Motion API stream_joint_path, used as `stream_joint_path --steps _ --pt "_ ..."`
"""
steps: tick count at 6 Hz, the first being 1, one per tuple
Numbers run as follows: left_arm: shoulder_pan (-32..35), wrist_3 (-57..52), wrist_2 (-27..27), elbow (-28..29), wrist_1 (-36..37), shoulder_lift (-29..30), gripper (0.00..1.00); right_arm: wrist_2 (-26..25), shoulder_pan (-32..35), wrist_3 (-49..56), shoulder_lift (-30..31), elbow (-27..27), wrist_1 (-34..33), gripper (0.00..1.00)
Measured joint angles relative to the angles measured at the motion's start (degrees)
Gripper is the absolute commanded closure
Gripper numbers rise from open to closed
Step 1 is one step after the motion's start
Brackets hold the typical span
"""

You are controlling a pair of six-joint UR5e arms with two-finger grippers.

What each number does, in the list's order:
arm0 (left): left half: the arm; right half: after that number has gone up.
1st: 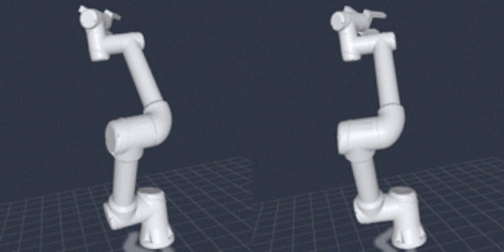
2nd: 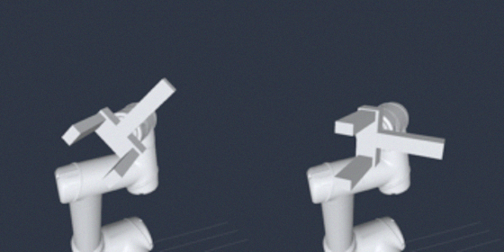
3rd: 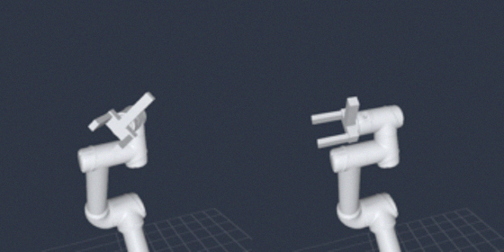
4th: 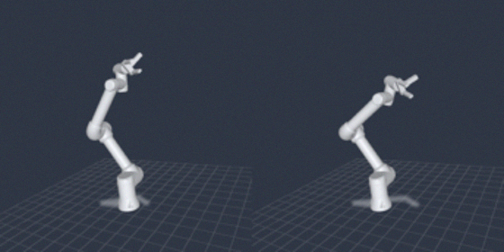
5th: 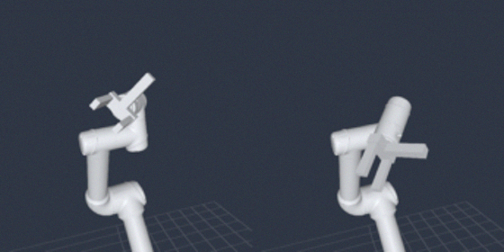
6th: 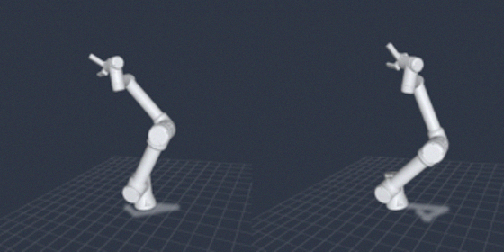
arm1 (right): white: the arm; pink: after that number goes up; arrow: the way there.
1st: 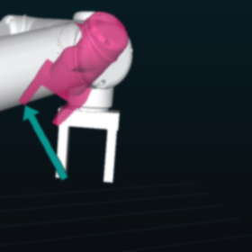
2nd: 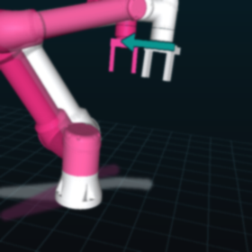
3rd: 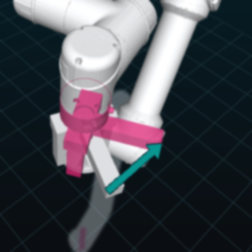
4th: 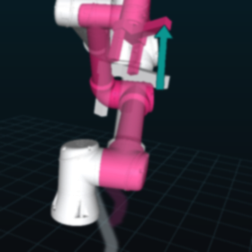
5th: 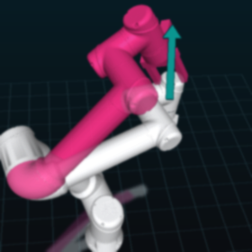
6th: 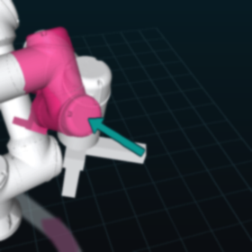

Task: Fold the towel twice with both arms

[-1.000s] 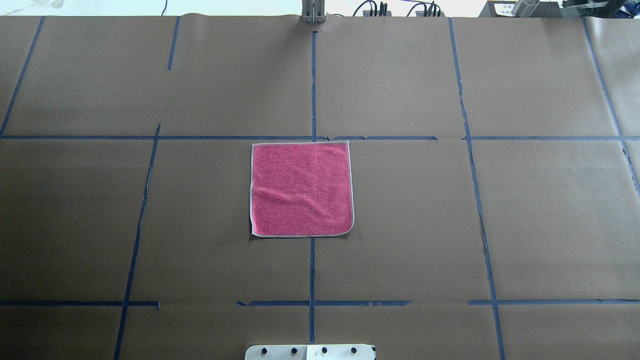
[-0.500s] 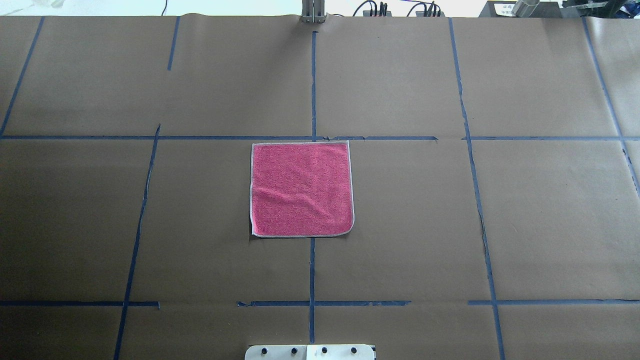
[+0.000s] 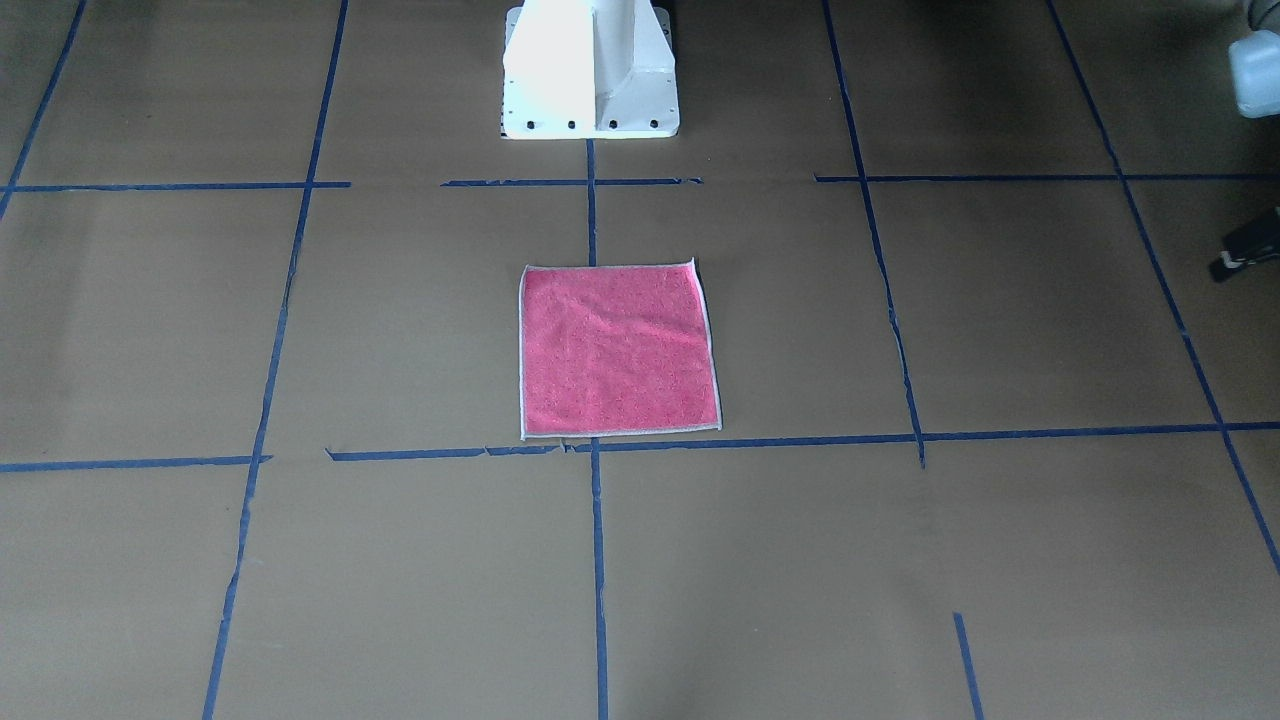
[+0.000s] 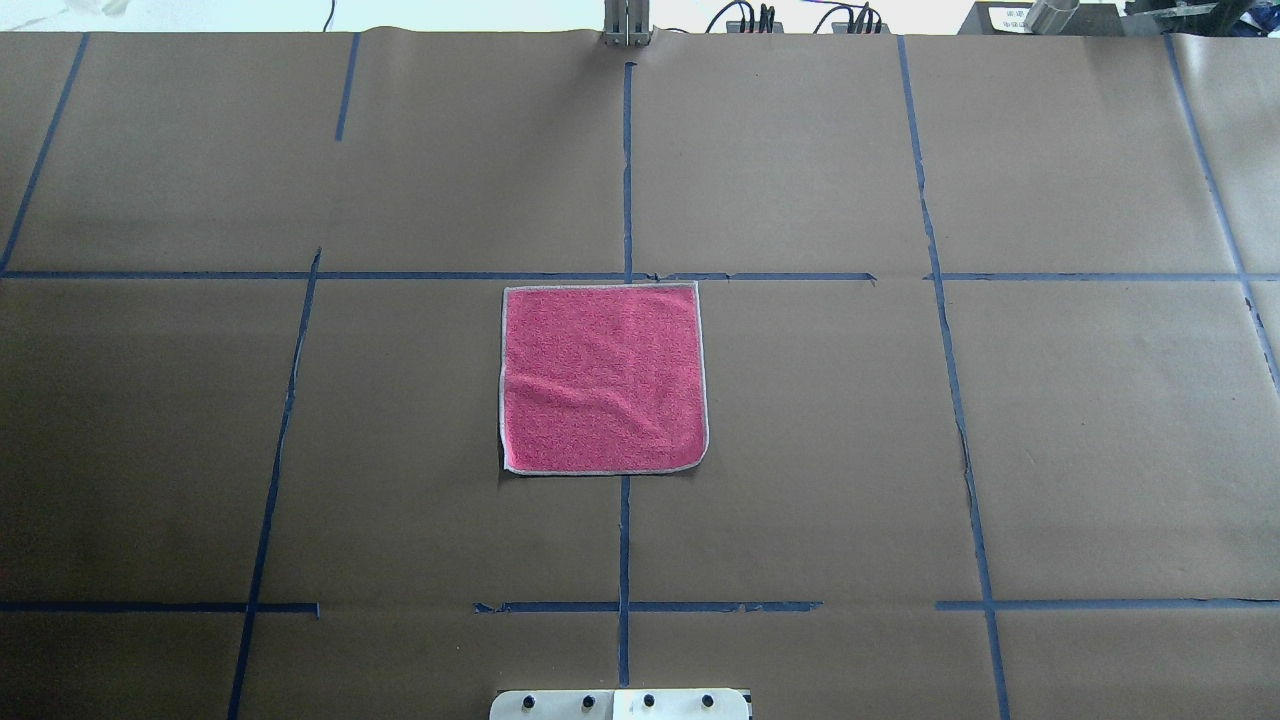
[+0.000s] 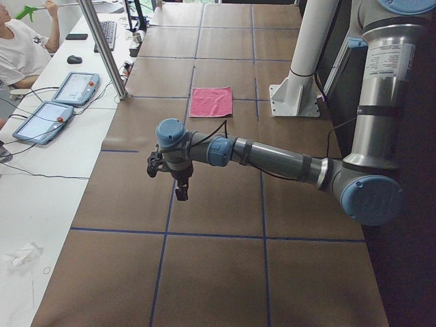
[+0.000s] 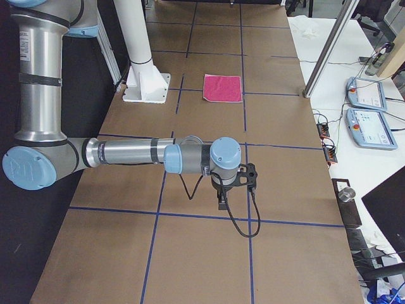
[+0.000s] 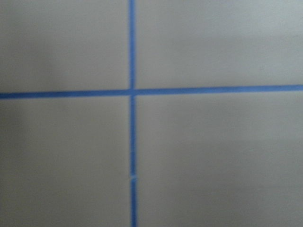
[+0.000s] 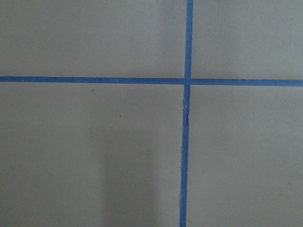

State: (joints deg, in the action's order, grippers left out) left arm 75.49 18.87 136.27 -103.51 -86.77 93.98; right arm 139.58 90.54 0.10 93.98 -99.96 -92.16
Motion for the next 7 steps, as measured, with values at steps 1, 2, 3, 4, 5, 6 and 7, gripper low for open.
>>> stream_joint_path --steps 1,2,3,4,5,6,7 --pt "-5.6 9.5 -0.2 -3.4 0.0 2.5 0.00 0.1 -0.3 -0.1 -1.7 0.0 0.0 0.00" --pt "-11.5 20.6 -0.4 -5.1 0.0 6.8 0.00 0.2 -1.8 -0.2 -2.7 -0.3 0.9 0.00" --pt "-17.6 31.2 -2.1 -5.6 0.0 11.8 0.00 0.2 -4.8 -2.9 -3.7 -0.7 3.4 0.00" --pt "-24.1 40.8 -6.3 -5.8 0.0 16.5 0.00 0.2 -8.5 -10.5 -5.7 -1.3 5.7 0.00" --pt "-30.7 49.6 -11.3 -5.8 0.0 19.8 0.00 0.1 -12.5 -20.0 -8.2 -1.8 8.3 0.00" --pt "-37.0 57.4 -16.2 -5.4 -0.4 21.7 0.02 -0.2 -15.4 -28.3 -9.9 -2.0 11.1 0.00" --pt "-42.3 64.1 -20.8 -4.1 -2.1 23.1 0.10 -0.5 -18.1 -37.3 -11.3 -2.1 13.9 0.00"
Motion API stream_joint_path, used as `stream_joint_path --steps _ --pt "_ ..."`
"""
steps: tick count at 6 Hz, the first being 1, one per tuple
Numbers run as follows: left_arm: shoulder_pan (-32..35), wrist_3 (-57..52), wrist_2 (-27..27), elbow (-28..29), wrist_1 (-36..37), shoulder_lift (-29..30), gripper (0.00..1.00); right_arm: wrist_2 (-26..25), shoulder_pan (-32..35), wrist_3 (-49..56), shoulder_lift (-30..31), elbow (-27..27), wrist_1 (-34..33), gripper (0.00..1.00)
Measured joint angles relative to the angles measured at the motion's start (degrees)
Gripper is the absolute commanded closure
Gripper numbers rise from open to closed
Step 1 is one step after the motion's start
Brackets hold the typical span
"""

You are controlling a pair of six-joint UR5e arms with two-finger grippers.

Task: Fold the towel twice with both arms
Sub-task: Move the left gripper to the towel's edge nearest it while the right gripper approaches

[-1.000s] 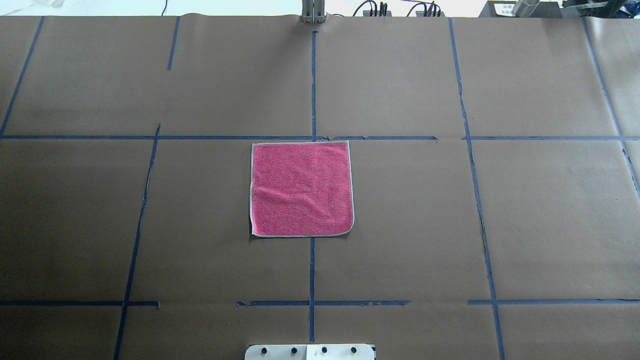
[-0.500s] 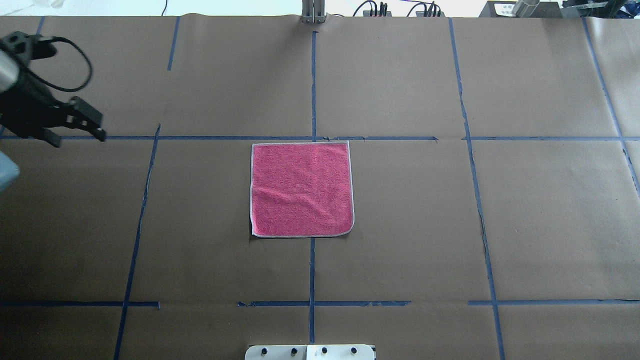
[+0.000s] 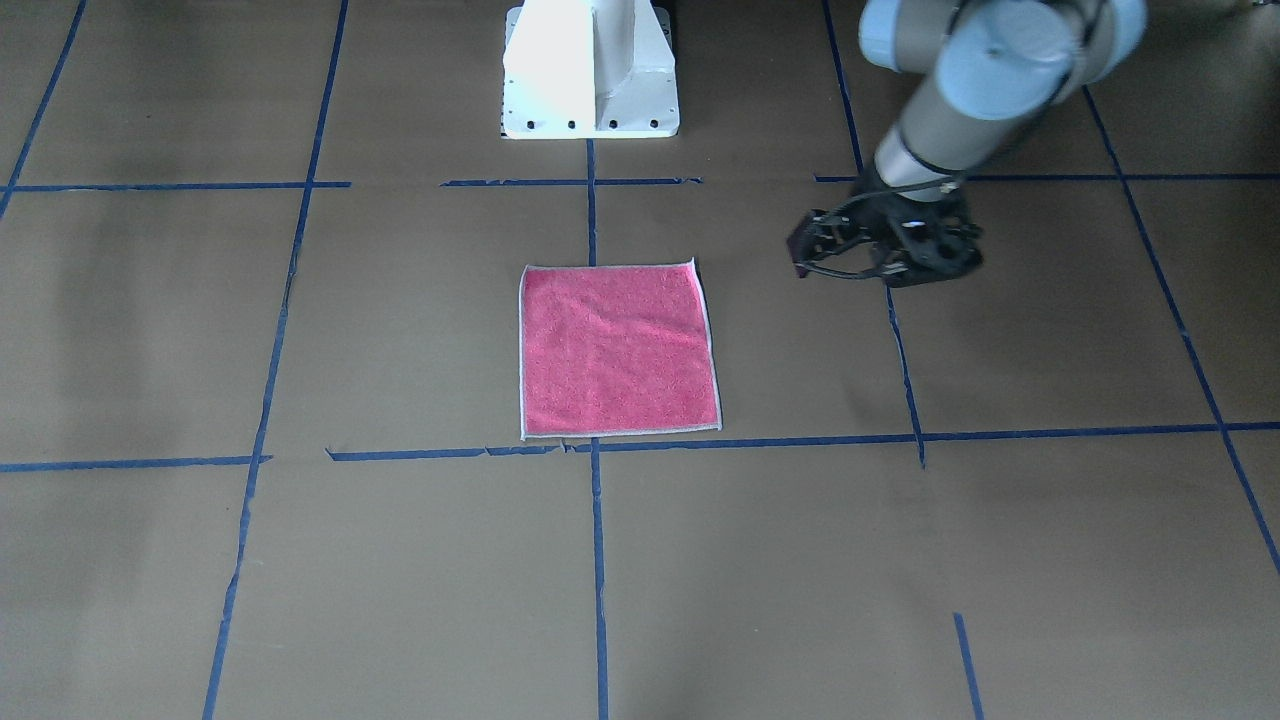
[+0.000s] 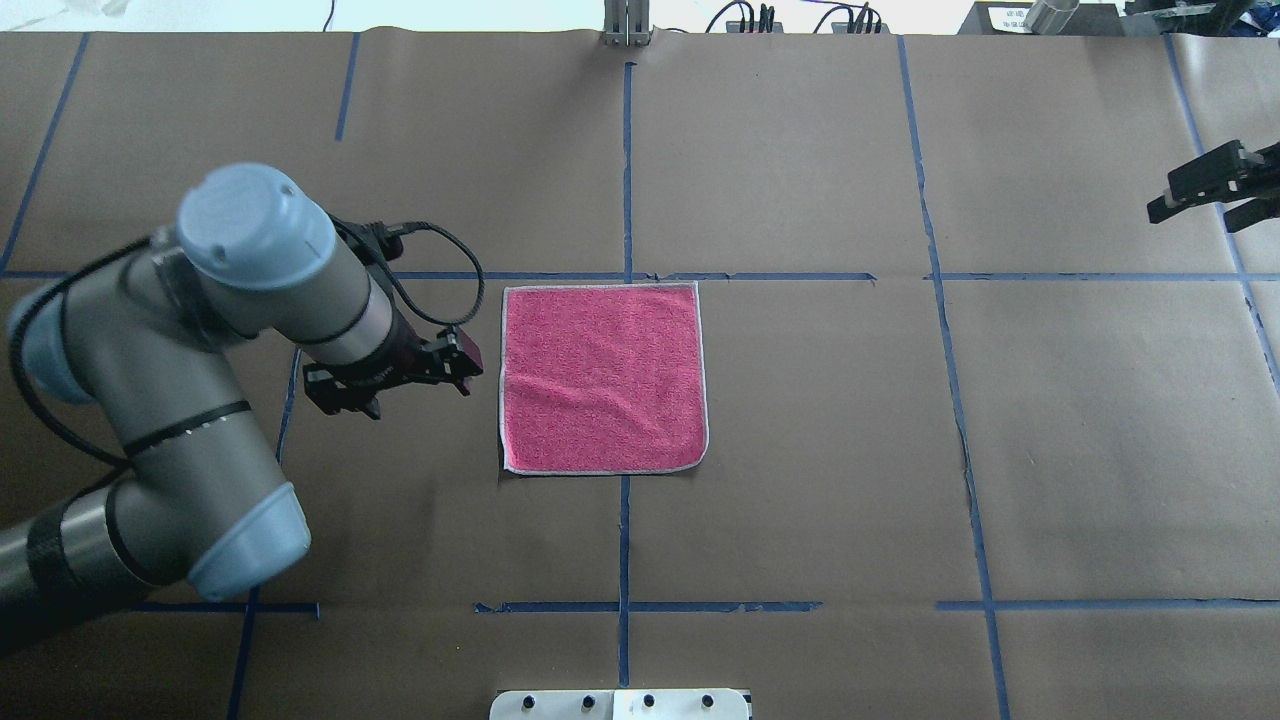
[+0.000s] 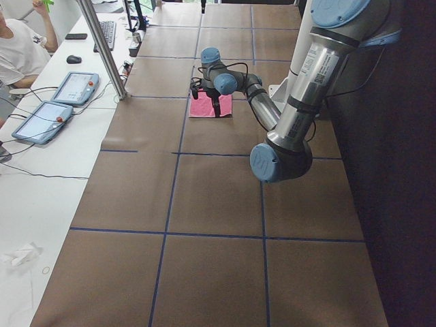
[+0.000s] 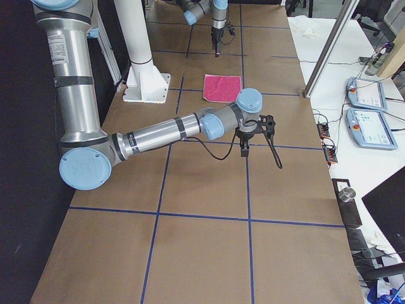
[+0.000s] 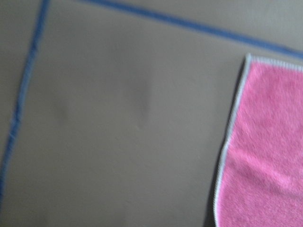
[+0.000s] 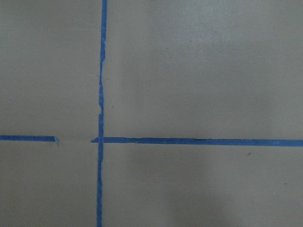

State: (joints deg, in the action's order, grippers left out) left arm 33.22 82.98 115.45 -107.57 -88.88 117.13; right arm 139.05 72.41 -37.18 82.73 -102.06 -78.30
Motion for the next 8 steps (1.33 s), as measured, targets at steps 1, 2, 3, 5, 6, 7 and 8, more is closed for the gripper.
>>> stream_joint_path --steps 1,2,3,5,6,7,8 --pt "-3.1 5.2 -3.1 3.0 -3.0 1.6 0.19 -0.2 -2.7 -7.3 -1.3 -0.1 1.8 0.00" --pt "-4.9 8.8 -5.2 6.8 -6.7 3.0 0.23 -0.7 -5.3 -12.9 -2.9 -0.1 2.7 0.00" --pt "-6.2 10.4 -6.6 9.5 -9.8 3.6 0.27 -1.7 -7.7 -17.3 -4.5 -0.1 3.0 0.00" --pt "-7.3 11.1 -7.5 11.1 -12.0 3.8 0.39 -3.2 -10.2 -21.6 -6.3 -0.6 3.1 0.00" --pt "-7.5 11.2 -7.5 11.2 -12.2 3.8 0.53 -3.3 -10.6 -22.7 -6.6 -1.1 3.1 0.00" --pt "-7.6 11.3 -7.5 11.2 -12.3 3.7 0.65 -3.4 -11.0 -23.7 -6.7 -1.3 3.1 0.00" --pt "-7.6 11.4 -7.5 11.2 -12.3 3.5 0.74 -3.4 -11.4 -24.0 -6.9 -1.3 3.1 0.00"
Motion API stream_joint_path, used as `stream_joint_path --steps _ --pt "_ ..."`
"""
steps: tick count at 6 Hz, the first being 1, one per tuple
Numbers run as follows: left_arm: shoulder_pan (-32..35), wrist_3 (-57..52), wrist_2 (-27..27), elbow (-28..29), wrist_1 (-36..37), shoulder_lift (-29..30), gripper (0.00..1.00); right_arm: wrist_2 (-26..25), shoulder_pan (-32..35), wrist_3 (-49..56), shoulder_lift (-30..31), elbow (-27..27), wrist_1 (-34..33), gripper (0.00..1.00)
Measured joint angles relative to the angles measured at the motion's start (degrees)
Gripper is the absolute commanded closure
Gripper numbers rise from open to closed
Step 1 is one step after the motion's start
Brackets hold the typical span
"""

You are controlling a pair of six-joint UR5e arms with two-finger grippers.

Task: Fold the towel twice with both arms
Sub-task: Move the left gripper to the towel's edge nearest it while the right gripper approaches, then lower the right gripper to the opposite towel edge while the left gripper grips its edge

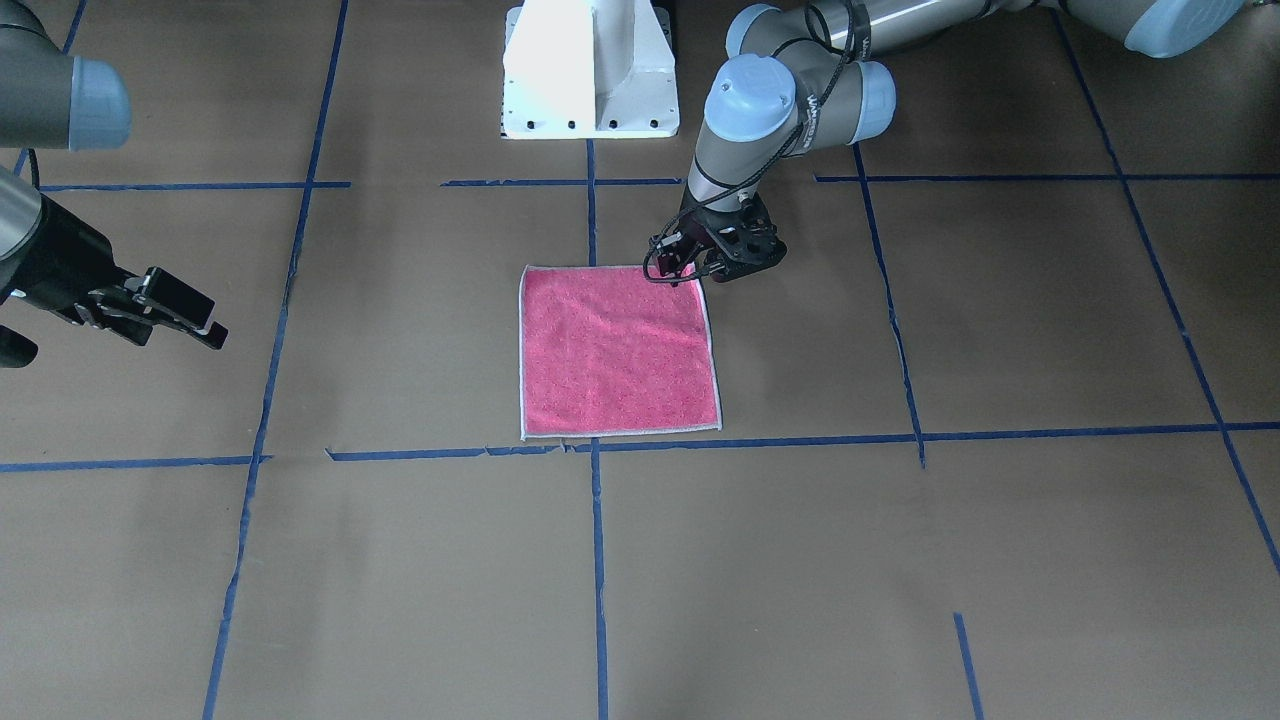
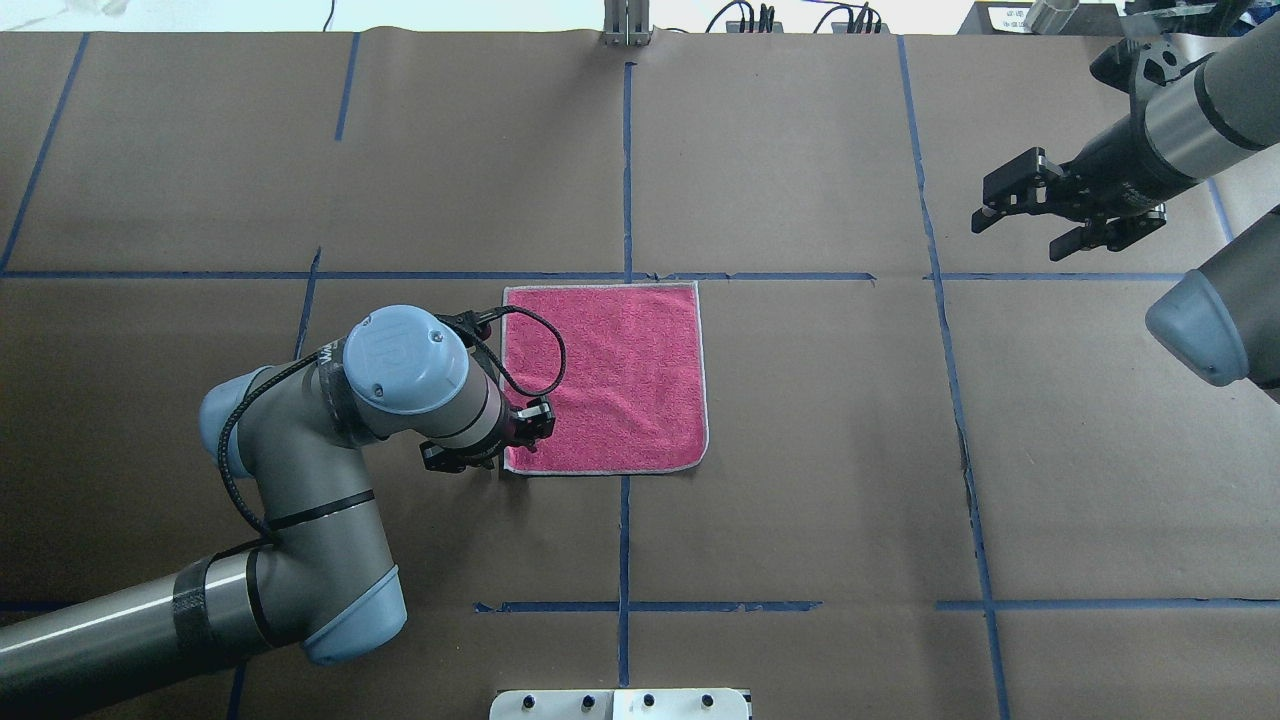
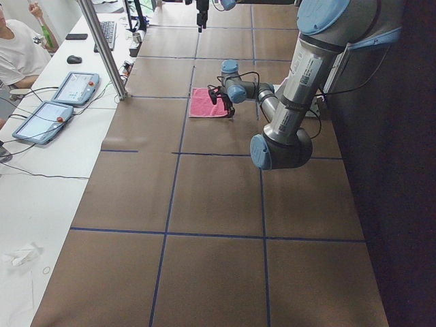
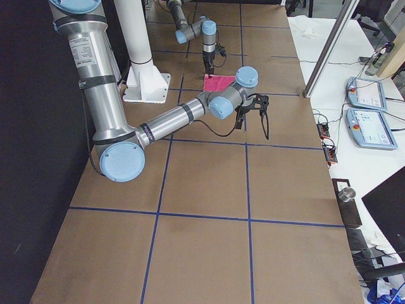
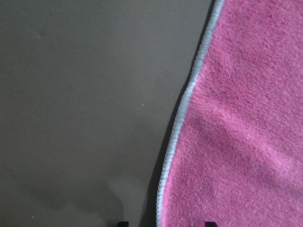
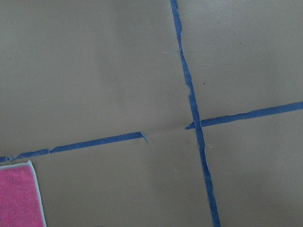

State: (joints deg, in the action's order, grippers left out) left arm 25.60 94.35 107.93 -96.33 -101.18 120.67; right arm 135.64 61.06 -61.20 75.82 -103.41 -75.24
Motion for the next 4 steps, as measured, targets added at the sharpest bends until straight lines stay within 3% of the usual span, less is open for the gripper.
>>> stream_joint_path --steps 1,4 --pt "0.0 0.0 0.0 0.0 0.0 -0.1 0.84 0.0 -0.2 -0.1 -0.2 -0.1 0.0 0.00" --pt "-0.1 0.0 0.1 -0.3 0.0 -0.2 0.93 -4.5 -5.7 -6.7 -1.5 -1.4 -0.1 0.00"
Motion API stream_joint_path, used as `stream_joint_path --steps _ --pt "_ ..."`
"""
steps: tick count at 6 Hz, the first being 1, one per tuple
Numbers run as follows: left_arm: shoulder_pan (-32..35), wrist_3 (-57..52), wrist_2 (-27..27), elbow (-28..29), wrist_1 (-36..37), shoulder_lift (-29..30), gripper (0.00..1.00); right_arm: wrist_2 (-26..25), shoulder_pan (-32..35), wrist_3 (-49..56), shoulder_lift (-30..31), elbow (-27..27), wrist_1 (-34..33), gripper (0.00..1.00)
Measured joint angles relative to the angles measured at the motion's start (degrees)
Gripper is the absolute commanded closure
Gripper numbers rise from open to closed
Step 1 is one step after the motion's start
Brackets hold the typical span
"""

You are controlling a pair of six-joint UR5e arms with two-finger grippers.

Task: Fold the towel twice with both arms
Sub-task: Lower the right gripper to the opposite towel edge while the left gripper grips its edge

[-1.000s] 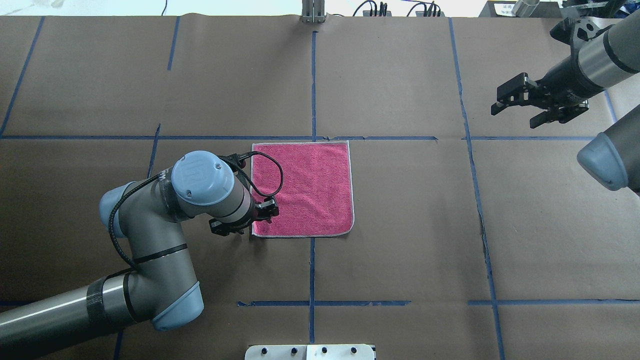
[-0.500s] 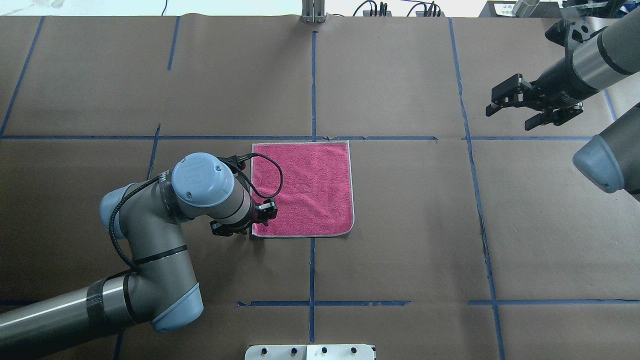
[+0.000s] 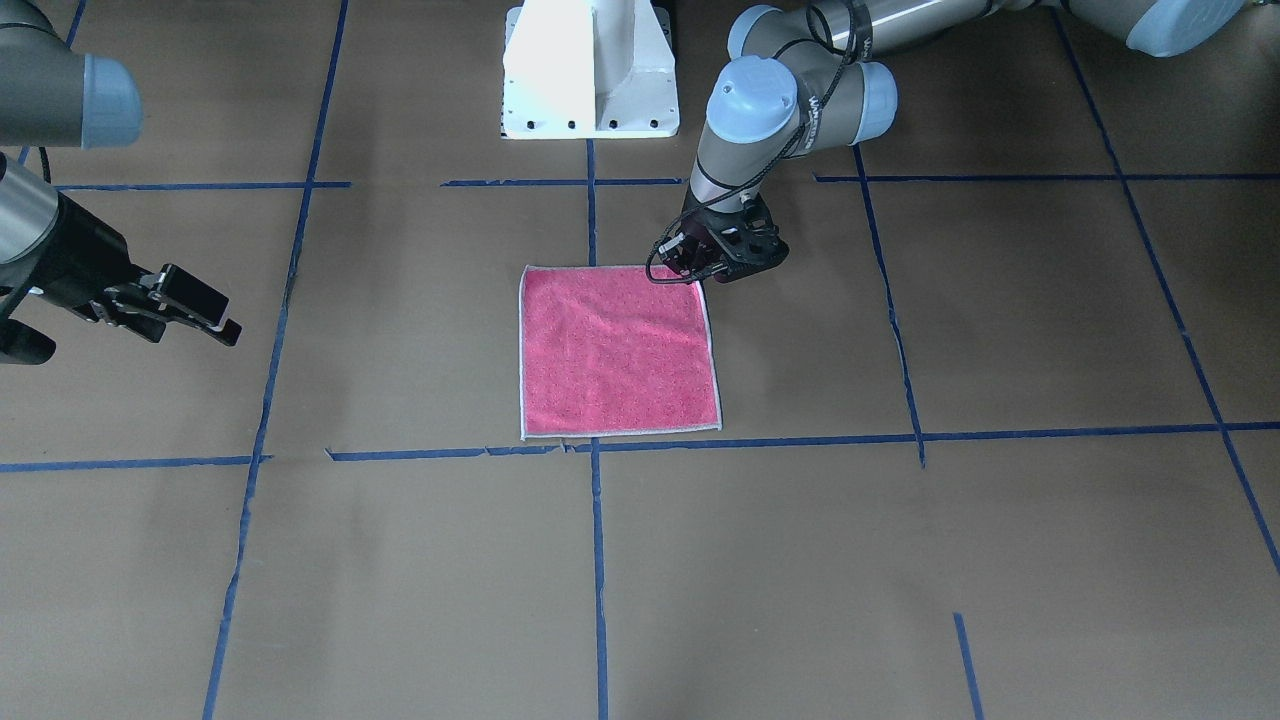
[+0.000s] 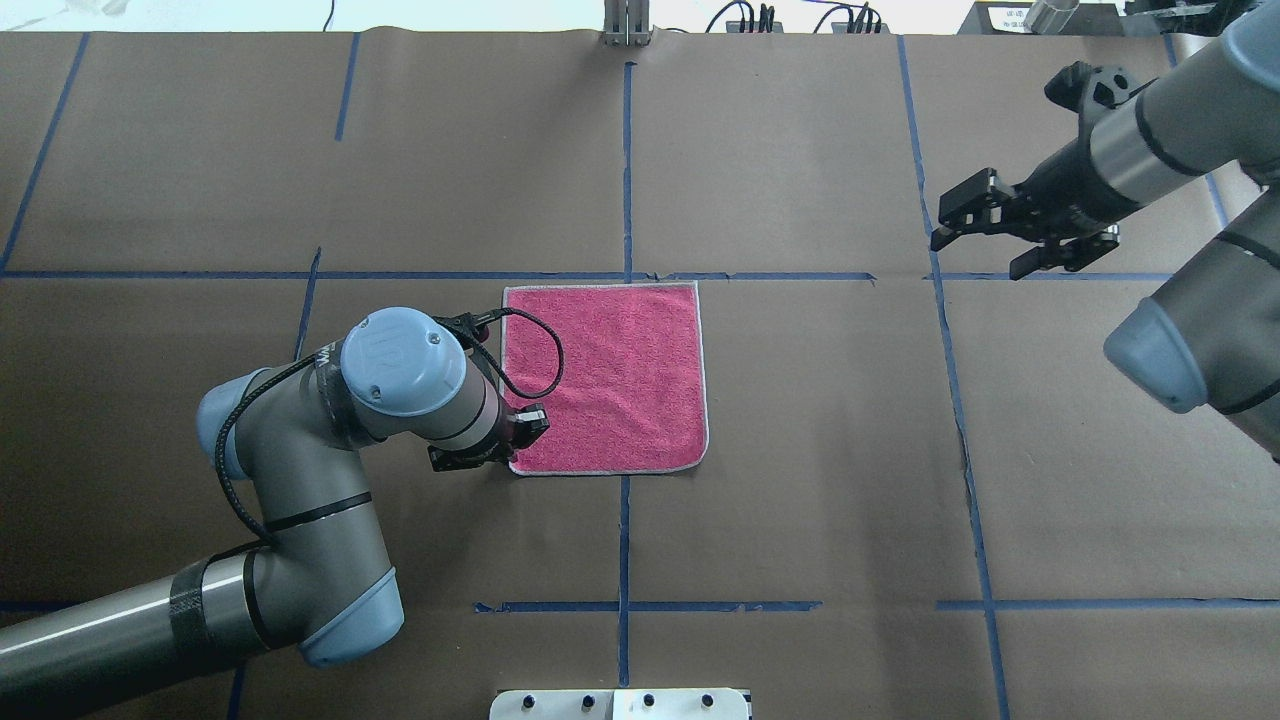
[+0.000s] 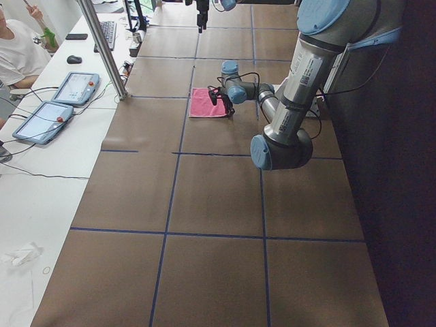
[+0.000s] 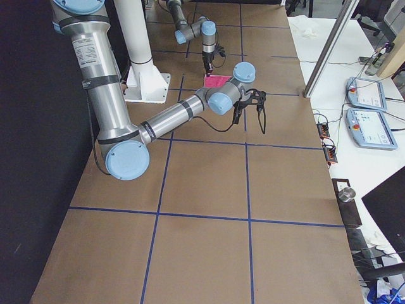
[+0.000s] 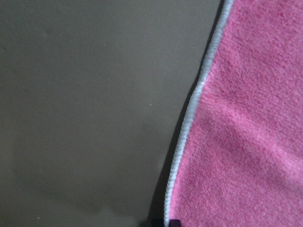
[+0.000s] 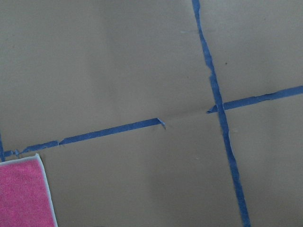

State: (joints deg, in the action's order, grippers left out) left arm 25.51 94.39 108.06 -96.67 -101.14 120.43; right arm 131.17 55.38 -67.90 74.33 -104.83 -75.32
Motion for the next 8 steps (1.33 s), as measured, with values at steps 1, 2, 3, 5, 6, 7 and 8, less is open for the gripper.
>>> stream_joint_path --steps 1,2,3,5,6,7,8 --pt "0.0 0.0 0.1 -0.2 0.0 0.0 0.94 -3.3 -3.6 -3.9 -1.1 -0.4 0.0 0.00" --pt "0.0 0.0 0.2 -0.3 0.1 -0.1 0.95 -7.2 -8.0 -8.2 -2.8 -0.5 0.0 0.00" --pt "0.0 0.0 0.2 -0.4 0.1 -0.1 0.95 -11.8 -13.2 -12.9 -4.7 -0.4 0.0 0.00" --pt "0.0 -0.1 0.2 -0.4 0.1 0.1 0.95 -21.0 -23.2 -19.4 -7.5 0.3 -0.2 0.00" --pt "0.0 -0.1 0.2 -0.4 0.1 0.2 0.95 -24.0 -26.4 -21.2 -9.2 1.7 -0.5 0.01" --pt "0.0 -0.1 0.2 -0.4 0.1 0.4 0.95 -26.2 -28.7 -23.3 -11.4 4.2 -0.6 0.05" --pt "0.0 -0.1 0.2 -0.5 0.1 0.4 0.95 -28.3 -30.5 -24.5 -12.8 6.2 -0.6 0.13"
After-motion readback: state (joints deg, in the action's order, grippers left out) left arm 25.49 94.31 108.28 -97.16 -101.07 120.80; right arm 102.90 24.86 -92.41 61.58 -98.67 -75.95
